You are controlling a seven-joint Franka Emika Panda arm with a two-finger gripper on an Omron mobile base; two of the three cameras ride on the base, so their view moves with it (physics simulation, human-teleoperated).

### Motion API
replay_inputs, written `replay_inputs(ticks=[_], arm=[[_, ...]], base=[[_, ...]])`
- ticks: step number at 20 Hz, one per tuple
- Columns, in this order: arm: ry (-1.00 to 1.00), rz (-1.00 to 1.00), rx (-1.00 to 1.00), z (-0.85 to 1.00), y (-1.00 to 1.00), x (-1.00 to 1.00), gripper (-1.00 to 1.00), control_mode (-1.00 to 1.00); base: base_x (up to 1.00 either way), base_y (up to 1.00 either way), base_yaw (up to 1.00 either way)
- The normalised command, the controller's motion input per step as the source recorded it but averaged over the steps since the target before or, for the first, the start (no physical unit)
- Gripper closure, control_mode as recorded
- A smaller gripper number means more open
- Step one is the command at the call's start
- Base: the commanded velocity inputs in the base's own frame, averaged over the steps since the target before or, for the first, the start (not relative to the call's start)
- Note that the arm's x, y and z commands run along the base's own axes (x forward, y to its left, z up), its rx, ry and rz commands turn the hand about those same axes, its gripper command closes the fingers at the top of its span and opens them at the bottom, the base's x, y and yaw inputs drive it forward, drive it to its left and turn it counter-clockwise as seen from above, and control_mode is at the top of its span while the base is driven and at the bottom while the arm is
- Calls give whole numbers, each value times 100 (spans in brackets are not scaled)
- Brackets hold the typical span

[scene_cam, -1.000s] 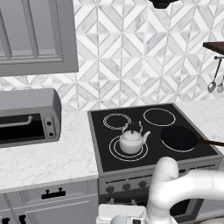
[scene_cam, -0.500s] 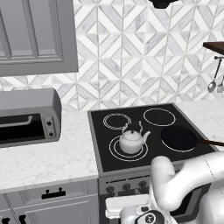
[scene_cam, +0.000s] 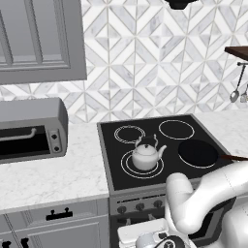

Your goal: Pick the kettle from the counter and place it on a stove burner. Then turn the burner on.

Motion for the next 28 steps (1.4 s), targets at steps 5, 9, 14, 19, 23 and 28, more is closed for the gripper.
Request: replay_inputs(ticks=[5,9,14,19,23,28], arm=[[-1,0,0,0,3,4,-100,-100],[-1,0,0,9,7,30,-100,-100],[0,0,0,3,0,7,-100,-100],[0,0,0,0,0,24,-100,-100],[0,0,0,0,-2,47,-100,-100],[0,2,0,-9,-4,25,-100,-100]], base=[[0,0,0],[0,0,0],[0,0,0],[0,0,0],[0,0,0],[0,0,0]])
